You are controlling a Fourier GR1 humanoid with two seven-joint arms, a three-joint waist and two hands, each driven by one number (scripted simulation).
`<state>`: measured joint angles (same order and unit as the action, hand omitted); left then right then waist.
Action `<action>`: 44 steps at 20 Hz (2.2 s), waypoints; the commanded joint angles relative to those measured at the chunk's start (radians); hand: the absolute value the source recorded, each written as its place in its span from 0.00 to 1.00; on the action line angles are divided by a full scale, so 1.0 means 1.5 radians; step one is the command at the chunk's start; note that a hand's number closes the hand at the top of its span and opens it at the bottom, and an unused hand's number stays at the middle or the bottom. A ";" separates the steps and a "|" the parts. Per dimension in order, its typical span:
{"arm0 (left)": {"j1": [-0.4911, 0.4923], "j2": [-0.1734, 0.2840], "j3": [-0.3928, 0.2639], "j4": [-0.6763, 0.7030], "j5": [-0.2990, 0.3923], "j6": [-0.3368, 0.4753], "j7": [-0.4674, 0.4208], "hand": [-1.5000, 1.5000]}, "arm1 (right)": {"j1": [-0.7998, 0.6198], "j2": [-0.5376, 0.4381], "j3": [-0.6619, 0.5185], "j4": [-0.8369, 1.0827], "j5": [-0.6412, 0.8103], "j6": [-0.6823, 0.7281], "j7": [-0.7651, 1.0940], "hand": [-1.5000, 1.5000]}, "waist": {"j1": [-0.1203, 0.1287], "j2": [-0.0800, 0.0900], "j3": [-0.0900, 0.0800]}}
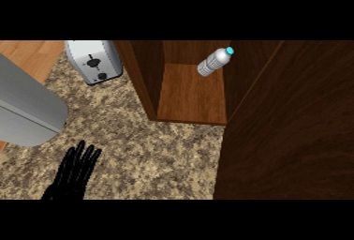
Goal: Pick up the bottled water, place it into the cabinet and close the cabinet
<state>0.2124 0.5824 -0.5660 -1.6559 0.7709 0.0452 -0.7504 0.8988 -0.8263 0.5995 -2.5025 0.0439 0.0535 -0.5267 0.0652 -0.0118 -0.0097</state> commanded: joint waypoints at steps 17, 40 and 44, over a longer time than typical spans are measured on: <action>0.108 0.187 0.123 -0.016 0.071 -0.208 -0.069 0.00 | -0.356 0.029 0.130 -0.046 0.005 0.049 0.301 1.00 | 0.069 0.024 -0.006; 0.097 0.239 0.171 -0.020 0.103 -0.266 -0.048 0.00 | -0.584 0.301 0.085 0.156 -0.225 -0.010 0.506 1.00 | 0.093 0.044 -0.003; 0.098 0.242 0.179 -0.010 0.112 -0.276 -0.045 0.00 | -0.631 0.343 0.050 0.215 -0.313 0.005 0.521 1.00 | 0.091 0.045 0.000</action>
<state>0.3574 0.9348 -0.3069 -1.6818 0.9277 -0.3291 -0.8074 0.0240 -0.4516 0.7086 -2.3030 -0.3497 0.1641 0.1959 0.2035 0.0478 -0.0159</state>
